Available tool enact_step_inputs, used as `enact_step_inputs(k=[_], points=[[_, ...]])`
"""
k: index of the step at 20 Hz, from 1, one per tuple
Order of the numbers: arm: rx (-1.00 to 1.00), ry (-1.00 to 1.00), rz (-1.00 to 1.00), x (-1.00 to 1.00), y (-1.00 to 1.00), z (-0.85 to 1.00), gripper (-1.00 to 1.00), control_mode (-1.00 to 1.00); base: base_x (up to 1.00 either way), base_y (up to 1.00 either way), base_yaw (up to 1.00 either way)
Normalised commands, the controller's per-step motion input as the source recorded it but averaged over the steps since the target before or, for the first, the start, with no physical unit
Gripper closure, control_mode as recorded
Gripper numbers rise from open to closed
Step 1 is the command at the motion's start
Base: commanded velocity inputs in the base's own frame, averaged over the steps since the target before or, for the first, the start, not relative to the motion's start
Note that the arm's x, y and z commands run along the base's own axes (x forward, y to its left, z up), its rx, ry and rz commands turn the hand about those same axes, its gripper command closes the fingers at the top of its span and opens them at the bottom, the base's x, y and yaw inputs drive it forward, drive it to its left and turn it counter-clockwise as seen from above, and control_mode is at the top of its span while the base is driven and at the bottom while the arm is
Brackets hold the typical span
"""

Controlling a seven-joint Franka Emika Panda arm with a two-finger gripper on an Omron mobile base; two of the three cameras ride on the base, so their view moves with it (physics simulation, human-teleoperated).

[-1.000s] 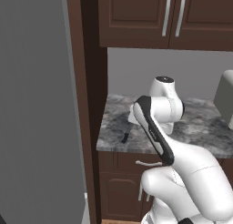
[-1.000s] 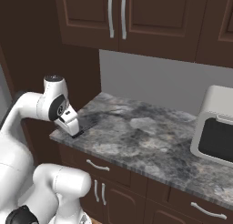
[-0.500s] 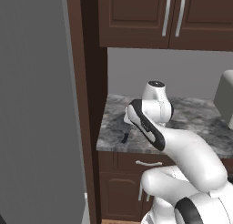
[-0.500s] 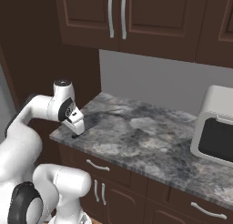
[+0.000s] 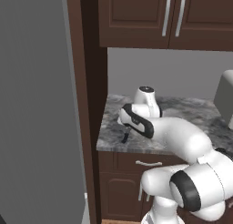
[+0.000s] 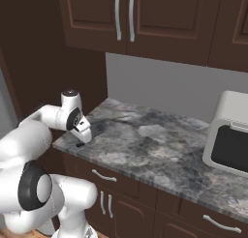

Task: Retrieve the butter from the fridge and place it on a plate on the dining table. Then retrieve the butter knife by the fridge and place it near the plate.

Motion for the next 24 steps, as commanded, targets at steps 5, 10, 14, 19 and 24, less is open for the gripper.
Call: enact_step_inputs(k=[5,10,14,19,24], points=[[-0.03,0.0,0.0,0.6,0.15,-0.31,-1.0,-1.0,0.0,0.0,0.0],[-0.04,0.0,0.0,0.56,0.03,-0.32,-1.0,-1.0,0.0,0.0,0.0],[0.0,0.0,0.0,0.25,0.0,-0.23,-1.0,-1.0,0.0,0.0,0.0],[0.0,0.0,0.0,0.18,0.0,-0.25,-1.0,-1.0,0.0,0.0,0.0],[0.0,0.0,0.0,0.0,0.0,-0.3,-1.0,-1.0,0.0,0.0,0.0]])
